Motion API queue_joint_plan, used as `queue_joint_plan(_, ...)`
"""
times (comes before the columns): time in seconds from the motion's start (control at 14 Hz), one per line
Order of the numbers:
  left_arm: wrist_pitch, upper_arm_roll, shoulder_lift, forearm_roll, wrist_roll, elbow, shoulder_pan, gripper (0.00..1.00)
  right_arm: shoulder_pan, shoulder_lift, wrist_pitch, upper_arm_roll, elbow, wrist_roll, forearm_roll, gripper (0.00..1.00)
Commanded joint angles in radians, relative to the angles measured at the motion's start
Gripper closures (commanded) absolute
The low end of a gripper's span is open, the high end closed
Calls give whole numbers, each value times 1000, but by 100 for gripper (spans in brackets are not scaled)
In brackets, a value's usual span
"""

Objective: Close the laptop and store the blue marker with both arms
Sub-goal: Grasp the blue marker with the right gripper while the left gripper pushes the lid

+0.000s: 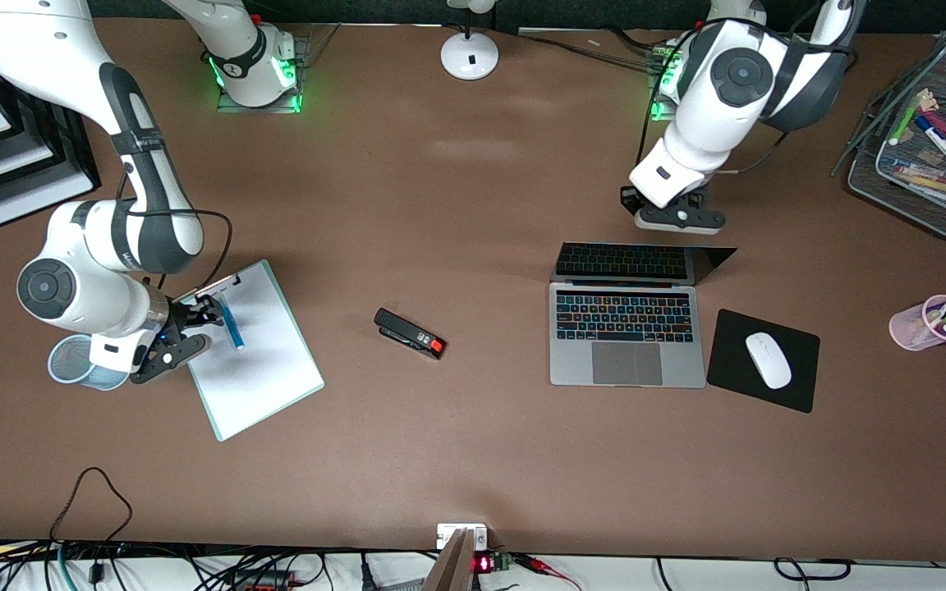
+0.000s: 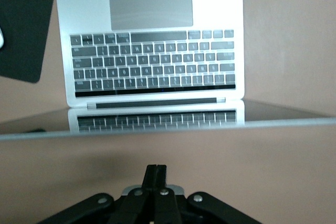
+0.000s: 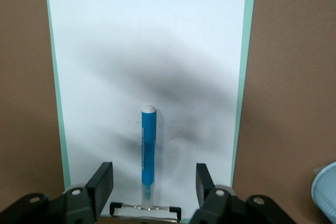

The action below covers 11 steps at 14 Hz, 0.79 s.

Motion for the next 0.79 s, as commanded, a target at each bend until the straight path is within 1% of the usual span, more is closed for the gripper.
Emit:
queue_joint_plan(0.0,88,-10,46,55,-4,2,33,100,2,26,52,3,-9,-14,22,32)
queue_joint_plan(0.29,174,-5,105,118,-4,10,58,100,20,64,81,3,-11,-16,23,37)
queue_joint_plan(0.57,185,-4,155,184,-6,62,84,100,25,81,90,3,-11,-16,22,41)
queue_joint_plan(0.71,207,-4,182,244,-6,91,104,100,25,92,101,3,-11,-16,22,46)
